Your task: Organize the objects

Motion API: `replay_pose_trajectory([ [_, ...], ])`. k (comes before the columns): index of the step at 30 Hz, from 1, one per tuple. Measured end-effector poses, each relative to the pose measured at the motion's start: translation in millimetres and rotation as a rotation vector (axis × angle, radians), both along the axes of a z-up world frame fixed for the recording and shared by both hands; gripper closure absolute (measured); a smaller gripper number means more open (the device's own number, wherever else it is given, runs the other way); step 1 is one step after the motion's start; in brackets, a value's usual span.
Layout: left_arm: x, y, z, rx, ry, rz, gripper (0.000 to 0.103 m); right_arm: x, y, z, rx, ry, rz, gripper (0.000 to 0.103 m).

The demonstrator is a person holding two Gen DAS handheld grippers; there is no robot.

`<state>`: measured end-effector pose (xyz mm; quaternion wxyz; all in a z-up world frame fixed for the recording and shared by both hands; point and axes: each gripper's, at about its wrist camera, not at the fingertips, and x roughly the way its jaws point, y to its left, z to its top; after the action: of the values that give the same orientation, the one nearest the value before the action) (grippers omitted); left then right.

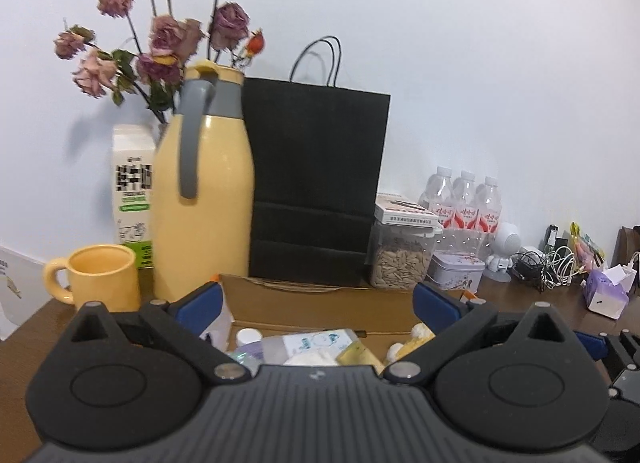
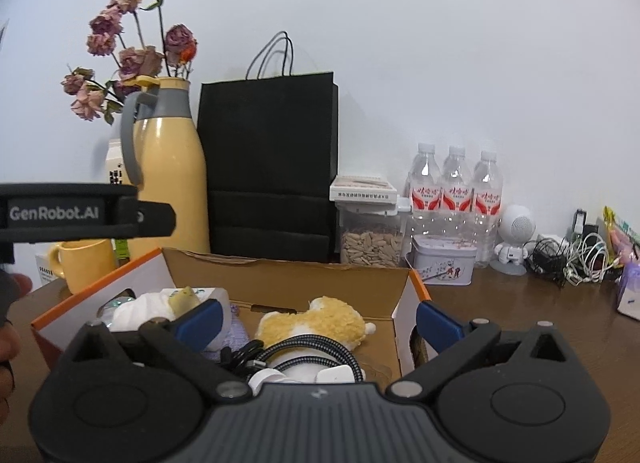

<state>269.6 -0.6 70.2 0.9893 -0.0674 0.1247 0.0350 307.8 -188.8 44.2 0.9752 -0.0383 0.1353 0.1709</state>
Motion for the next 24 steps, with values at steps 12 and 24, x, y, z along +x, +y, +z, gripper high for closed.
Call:
replay_pose_trajectory([
  [12, -91.9, 13.1, -1.0, 0.027, 0.048, 0.02, 0.0, -70.9, -16.2, 11.8, -0.015, 0.045, 0.037, 0.0],
  [24, -149.2, 16.1, -27.4, 0.048, 0.241, -0.015, 0.0, -127.2, -38.5, -0.3, -0.002, 0.168, 0.022, 0.0],
])
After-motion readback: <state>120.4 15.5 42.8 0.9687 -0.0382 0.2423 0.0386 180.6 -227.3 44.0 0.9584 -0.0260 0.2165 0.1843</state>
